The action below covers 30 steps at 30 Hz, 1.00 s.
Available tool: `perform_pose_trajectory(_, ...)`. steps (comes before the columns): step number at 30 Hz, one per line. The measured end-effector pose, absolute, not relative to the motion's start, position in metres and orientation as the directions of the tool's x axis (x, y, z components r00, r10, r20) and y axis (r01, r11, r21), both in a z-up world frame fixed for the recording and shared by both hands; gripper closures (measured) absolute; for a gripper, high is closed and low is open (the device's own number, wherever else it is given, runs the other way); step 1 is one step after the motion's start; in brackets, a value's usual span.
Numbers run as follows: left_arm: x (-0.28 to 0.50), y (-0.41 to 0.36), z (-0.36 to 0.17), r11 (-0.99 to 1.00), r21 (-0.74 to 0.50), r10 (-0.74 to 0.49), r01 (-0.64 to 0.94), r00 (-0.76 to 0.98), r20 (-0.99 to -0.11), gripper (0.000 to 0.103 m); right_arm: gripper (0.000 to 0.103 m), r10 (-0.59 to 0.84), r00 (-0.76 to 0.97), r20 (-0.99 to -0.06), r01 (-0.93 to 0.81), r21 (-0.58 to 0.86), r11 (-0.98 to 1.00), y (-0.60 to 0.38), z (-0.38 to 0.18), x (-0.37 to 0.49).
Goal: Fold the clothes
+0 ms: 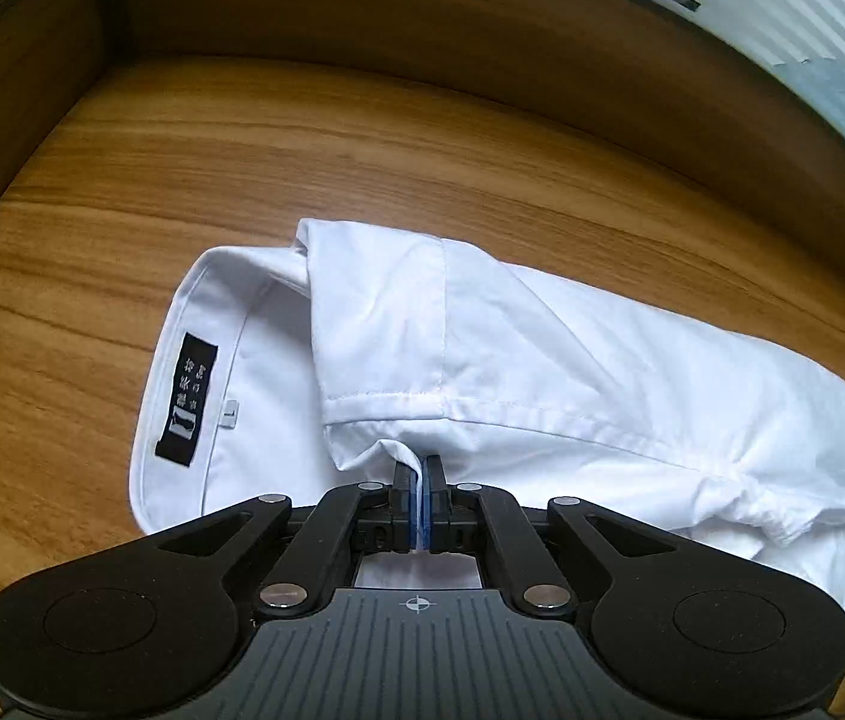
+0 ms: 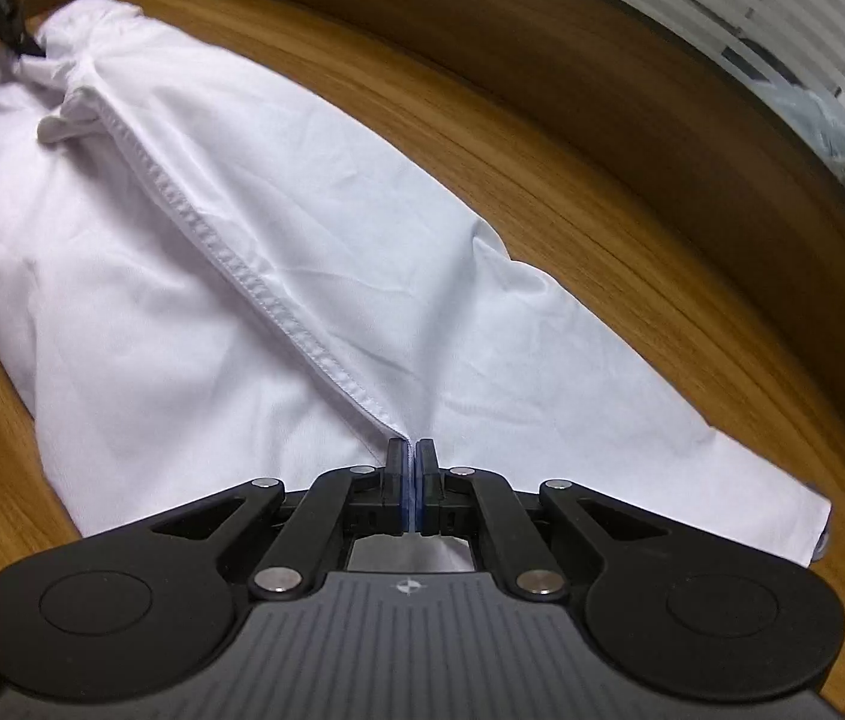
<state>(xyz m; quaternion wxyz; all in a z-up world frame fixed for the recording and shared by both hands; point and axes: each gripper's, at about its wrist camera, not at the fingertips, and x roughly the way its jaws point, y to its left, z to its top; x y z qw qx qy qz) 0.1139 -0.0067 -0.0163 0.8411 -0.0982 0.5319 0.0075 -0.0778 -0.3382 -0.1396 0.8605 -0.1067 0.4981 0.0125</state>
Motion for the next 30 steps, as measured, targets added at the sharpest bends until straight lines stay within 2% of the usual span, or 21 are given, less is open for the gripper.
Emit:
perform_pose_trajectory(3,0.072,-0.012,0.015,0.978,-0.183,-0.101,-0.095,0.554,-0.826,0.097,0.094,-0.052,0.508,-0.860,-0.109,-0.124,0.986,-0.347,-0.123,-0.084)
perform_pose_trajectory(4,0.063,-0.014,0.026,0.979,-0.185,-0.098,-0.087,0.595,-0.798,0.097,0.089,-0.040,0.515,-0.856,-0.101,-0.107,0.989,-0.351,-0.115,-0.087)
perform_pose_trajectory(6,0.047,-0.022,0.046,0.981,-0.174,-0.077,-0.082,0.661,-0.747,0.085,0.080,-0.031,0.548,-0.836,-0.059,-0.075,0.995,-0.363,-0.100,-0.095)
perform_pose_trajectory(7,0.042,-0.029,0.052,0.983,-0.171,-0.078,-0.072,0.678,-0.731,0.084,0.073,-0.035,0.564,-0.825,-0.029,-0.062,0.998,-0.372,-0.093,-0.098)
perform_pose_trajectory(8,0.038,-0.036,0.058,0.984,-0.170,-0.080,-0.062,0.694,-0.716,0.082,0.070,-0.050,0.576,-0.816,0.011,-0.054,0.998,-0.384,-0.089,-0.098)
perform_pose_trajectory(13,0.033,-0.078,0.063,0.986,-0.170,-0.123,0.001,0.692,-0.711,0.082,0.063,-0.190,0.555,-0.810,0.300,-0.018,0.954,-0.444,-0.085,-0.109)
perform_pose_trajectory(15,0.034,-0.105,0.046,0.985,-0.173,-0.142,0.026,0.698,-0.702,0.081,0.057,-0.215,0.534,-0.818,0.391,0.013,0.920,-0.469,-0.088,-0.115)
perform_pose_trajectory(17,0.039,-0.122,0.040,0.983,-0.176,-0.161,0.052,0.706,-0.690,0.080,0.050,-0.230,0.509,-0.829,0.445,0.025,0.895,-0.483,-0.103,-0.118)
perform_pose_trajectory(20,0.068,-0.129,0.029,0.981,-0.178,-0.179,0.075,0.701,-0.690,0.079,0.046,-0.236,0.472,-0.849,0.482,0.025,0.876,-0.503,-0.119,-0.120)
perform_pose_trajectory(25,0.104,-0.128,0.005,0.982,-0.181,-0.168,0.046,0.645,-0.746,0.080,0.045,-0.206,0.451,-0.868,0.546,0.086,0.834,-0.531,-0.135,-0.127)
perform_pose_trajectory(27,0.103,-0.130,-0.004,0.985,-0.170,-0.154,0.034,0.622,-0.768,0.080,0.049,-0.172,0.461,-0.870,0.554,0.131,0.822,-0.541,-0.139,-0.133)
perform_pose_trajectory(28,0.102,-0.131,-0.008,0.986,-0.162,-0.146,0.029,0.613,-0.777,0.080,0.069,-0.169,0.466,-0.869,0.548,0.133,0.826,-0.543,-0.139,-0.133)
perform_pose_trajectory(29,0.102,-0.132,-0.012,0.988,-0.155,-0.137,0.024,0.604,-0.785,0.080,0.099,-0.166,0.470,-0.867,0.542,0.135,0.829,-0.545,-0.140,-0.133)
perform_pose_trajectory(30,0.100,-0.132,-0.016,0.988,-0.152,-0.130,0.014,0.597,-0.792,0.080,0.101,-0.163,0.475,-0.865,0.536,0.137,0.833,-0.548,-0.140,-0.133)
